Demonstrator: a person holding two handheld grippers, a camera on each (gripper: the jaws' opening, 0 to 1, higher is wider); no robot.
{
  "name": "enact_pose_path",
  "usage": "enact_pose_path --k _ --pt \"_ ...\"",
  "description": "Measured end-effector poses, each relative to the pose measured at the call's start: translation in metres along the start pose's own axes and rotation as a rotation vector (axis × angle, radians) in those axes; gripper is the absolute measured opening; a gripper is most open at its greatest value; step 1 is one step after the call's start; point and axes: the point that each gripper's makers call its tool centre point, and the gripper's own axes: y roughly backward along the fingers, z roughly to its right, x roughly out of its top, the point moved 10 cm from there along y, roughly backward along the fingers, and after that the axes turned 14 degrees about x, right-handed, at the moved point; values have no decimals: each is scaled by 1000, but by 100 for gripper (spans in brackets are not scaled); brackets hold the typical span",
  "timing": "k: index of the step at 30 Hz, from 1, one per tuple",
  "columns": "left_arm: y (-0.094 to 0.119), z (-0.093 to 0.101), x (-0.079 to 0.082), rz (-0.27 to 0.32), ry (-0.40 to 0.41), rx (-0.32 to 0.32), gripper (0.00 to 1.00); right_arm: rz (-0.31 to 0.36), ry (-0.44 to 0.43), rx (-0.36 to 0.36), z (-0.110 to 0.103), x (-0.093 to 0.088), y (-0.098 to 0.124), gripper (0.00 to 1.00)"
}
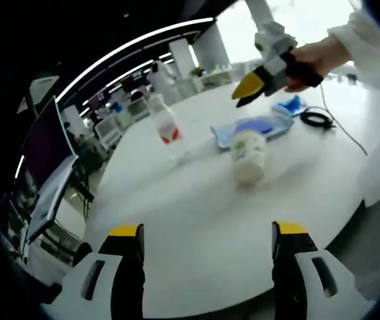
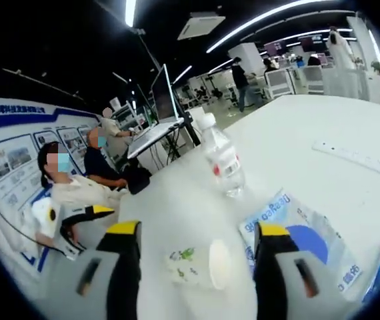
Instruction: Arrange the tabletop items into an orderly group along one side of the table until the central work area is clear of visible clutter.
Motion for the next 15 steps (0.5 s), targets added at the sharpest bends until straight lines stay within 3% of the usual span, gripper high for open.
enact_pose_path --k 4,9,13,15 --pt "4 -2 4 24 58 -11 75 -28 -13 16 0 -4 -3 64" --pt "15 -3 17 178 177 -11 79 -85 -25 40 2 -14 -3 57" --pt "13 -1 18 186 203 -31 82 -102 -64 48 8 -24 -3 51" --pt "13 -1 17 173 209 -30 81 -114 -85 74 9 -28 -5 42"
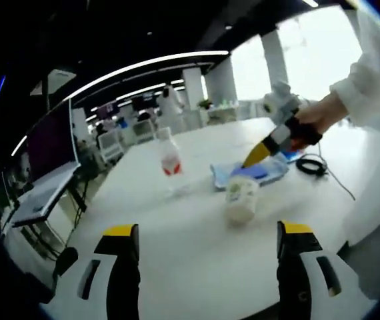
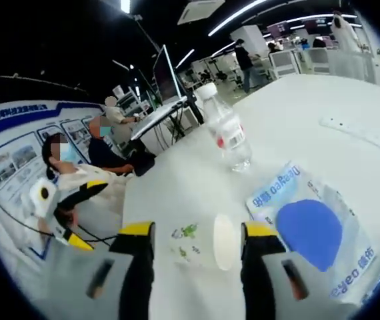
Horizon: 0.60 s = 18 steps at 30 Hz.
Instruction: Arrange the tabletop items into an orderly group along one side of the table until the central work area is clear of visible clutter.
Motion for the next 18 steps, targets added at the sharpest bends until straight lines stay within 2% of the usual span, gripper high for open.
enact_pose_path --k 2,5,10,13,15,18 --pt "0 0 0 -6 -9 4 81 -16 -11 26 3 -5 -2 33" --pt "-1 2 -2 -21 -22 -1 81 -49 -13 26 6 -10 -4 29" --pt "-2 5 -5 -46 -41 -8 81 -85 -14 65 5 -13 -9 21" --pt "-2 4 -6 -63 -38 -7 81 -83 -11 84 4 -14 -10 13" --pt "-3 4 -7 -71 -45 -7 81 -77 -15 107 3 -14 -11 5" --pt "-4 5 -11 -91 -66 -10 80 -72 -20 139 -3 -14 -11 2"
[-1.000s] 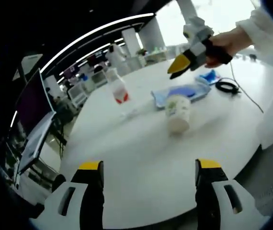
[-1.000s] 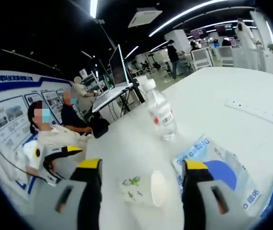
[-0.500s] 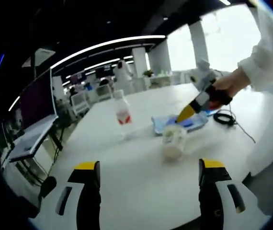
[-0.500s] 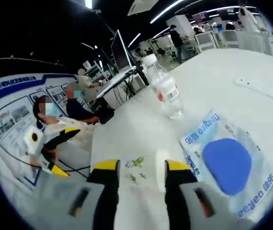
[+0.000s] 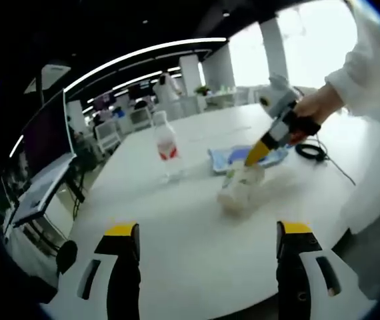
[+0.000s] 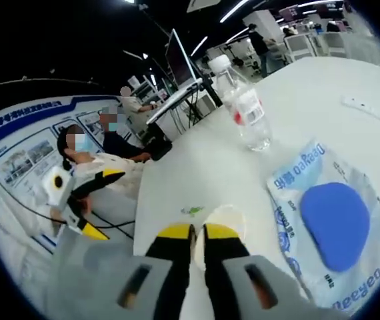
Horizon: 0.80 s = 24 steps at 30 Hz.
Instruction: Arrange the tabletop items into an orderly group along one side of the table until the central work area is clear of visible clutter.
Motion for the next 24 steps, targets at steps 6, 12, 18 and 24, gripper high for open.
enact_pose_path --k 6,12,18,24 --pt "0 2 -2 -25 -26 -14 80 -17 30 19 -7 2 3 0" --pt "-1 2 -3 -26 -15 -15 80 8 47 1 -10 13 10 0" --pt "-1 3 -6 -42 -39 -26 80 30 65 -24 -11 30 16 0" --pt "-1 3 -8 -49 -46 -24 79 72 58 -73 -8 46 23 0"
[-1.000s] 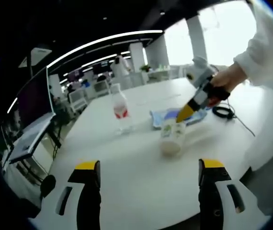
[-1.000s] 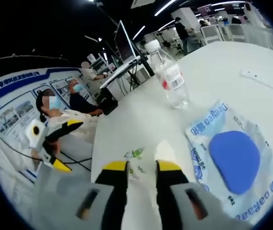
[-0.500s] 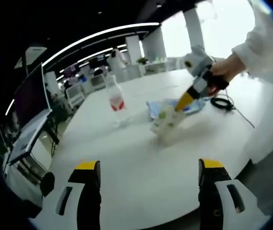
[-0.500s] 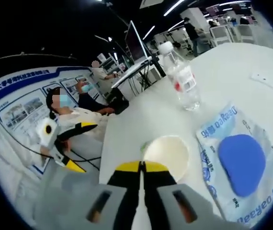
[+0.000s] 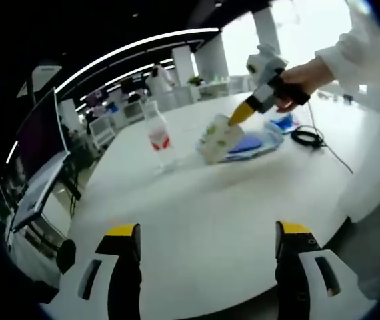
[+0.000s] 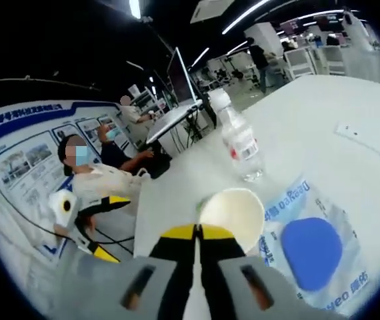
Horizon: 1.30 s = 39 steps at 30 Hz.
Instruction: Arrange the tabletop items into an orderly group along one side of the table until the central work area is clear of visible clutter.
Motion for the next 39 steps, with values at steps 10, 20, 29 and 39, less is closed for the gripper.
enact_pose_path --k 10,20,29,39 --pt "0 5 -2 -17 -47 -17 78 -140 162 -60 -2 32 -7 0" --pt "0 5 -4 -19 -71 -18 77 -273 281 -115 5 53 -18 0" --pt "1 4 -2 -7 -75 -9 77 -341 320 -188 16 73 -20 0" --pt "0 3 -2 -9 -77 -3 76 -459 396 -207 33 91 -26 0"
